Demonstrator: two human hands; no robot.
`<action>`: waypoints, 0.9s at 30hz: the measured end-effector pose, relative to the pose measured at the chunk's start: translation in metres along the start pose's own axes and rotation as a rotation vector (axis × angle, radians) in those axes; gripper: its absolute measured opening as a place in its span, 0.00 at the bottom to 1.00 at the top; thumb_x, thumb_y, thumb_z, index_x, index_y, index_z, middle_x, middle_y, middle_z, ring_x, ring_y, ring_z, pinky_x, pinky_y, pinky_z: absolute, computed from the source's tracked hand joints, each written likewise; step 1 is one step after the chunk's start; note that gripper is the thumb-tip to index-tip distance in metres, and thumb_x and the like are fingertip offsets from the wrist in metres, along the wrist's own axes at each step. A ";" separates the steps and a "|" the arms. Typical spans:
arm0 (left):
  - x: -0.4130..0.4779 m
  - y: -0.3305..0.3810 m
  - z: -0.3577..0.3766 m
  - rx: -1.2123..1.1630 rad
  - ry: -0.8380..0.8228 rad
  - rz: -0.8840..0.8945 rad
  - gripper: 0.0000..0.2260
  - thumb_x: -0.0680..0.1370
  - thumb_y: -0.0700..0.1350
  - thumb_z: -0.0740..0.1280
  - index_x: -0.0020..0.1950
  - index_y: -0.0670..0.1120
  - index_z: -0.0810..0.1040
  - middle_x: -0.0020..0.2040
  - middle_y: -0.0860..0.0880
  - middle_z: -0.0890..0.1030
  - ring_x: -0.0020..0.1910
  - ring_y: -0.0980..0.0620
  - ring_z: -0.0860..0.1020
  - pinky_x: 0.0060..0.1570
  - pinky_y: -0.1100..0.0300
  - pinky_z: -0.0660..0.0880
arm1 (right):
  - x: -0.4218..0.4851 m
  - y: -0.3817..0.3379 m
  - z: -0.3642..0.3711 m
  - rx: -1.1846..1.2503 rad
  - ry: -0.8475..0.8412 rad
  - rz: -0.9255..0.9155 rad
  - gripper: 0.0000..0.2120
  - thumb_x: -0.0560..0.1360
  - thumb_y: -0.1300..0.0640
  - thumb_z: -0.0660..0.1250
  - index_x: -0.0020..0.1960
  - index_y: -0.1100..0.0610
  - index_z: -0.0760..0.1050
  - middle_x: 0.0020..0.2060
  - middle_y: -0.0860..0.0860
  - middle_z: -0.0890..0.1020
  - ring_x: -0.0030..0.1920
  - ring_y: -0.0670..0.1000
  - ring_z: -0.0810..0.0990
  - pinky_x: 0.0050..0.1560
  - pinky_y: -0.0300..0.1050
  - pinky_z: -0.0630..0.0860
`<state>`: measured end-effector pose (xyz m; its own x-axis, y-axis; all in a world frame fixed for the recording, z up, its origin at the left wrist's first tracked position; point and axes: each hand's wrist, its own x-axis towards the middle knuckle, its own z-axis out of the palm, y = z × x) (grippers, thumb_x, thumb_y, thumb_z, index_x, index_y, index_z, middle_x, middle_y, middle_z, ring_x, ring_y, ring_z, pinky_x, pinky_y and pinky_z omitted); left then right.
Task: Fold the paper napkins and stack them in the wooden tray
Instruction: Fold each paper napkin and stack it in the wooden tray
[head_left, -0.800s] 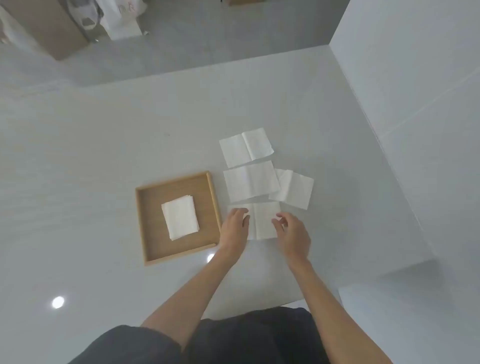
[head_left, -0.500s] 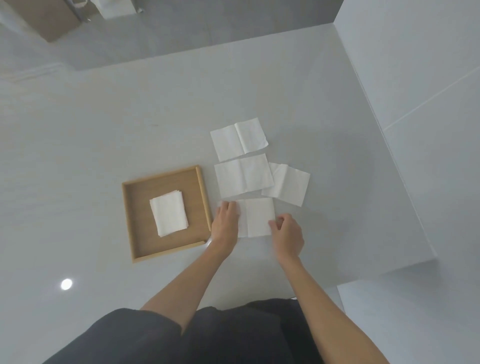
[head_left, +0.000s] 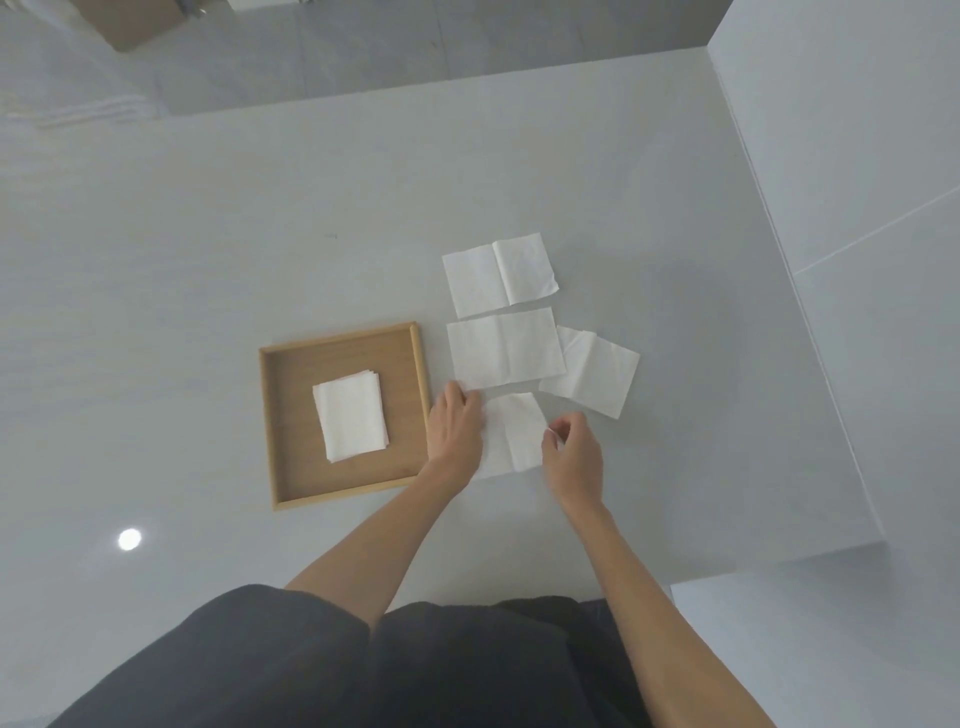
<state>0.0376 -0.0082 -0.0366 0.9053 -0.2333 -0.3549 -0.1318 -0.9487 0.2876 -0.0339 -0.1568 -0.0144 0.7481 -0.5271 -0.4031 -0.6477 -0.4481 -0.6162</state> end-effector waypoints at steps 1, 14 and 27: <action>0.000 -0.001 0.002 0.026 0.012 0.012 0.09 0.78 0.36 0.65 0.58 0.43 0.73 0.57 0.43 0.70 0.52 0.44 0.71 0.51 0.57 0.70 | 0.000 -0.001 -0.003 0.050 -0.004 -0.020 0.03 0.76 0.63 0.64 0.50 0.59 0.74 0.44 0.50 0.80 0.47 0.55 0.79 0.45 0.45 0.71; -0.010 -0.010 -0.026 -1.357 -0.459 -0.341 0.19 0.79 0.42 0.68 0.69 0.43 0.71 0.62 0.39 0.80 0.62 0.39 0.79 0.64 0.40 0.75 | 0.041 -0.072 -0.028 0.157 -0.081 -0.357 0.09 0.77 0.64 0.66 0.55 0.58 0.80 0.50 0.47 0.82 0.51 0.40 0.78 0.53 0.23 0.67; -0.021 -0.018 -0.076 -1.907 -0.389 -0.315 0.15 0.82 0.32 0.59 0.65 0.43 0.77 0.60 0.45 0.83 0.58 0.45 0.81 0.55 0.51 0.80 | 0.058 -0.126 -0.040 0.168 -0.266 -0.534 0.07 0.74 0.58 0.73 0.52 0.52 0.85 0.47 0.46 0.86 0.47 0.40 0.82 0.49 0.31 0.74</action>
<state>0.0523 0.0303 0.0335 0.6487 -0.4088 -0.6419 0.7594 0.4033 0.5106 0.0853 -0.1596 0.0669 0.9870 -0.0539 -0.1511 -0.1586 -0.4687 -0.8690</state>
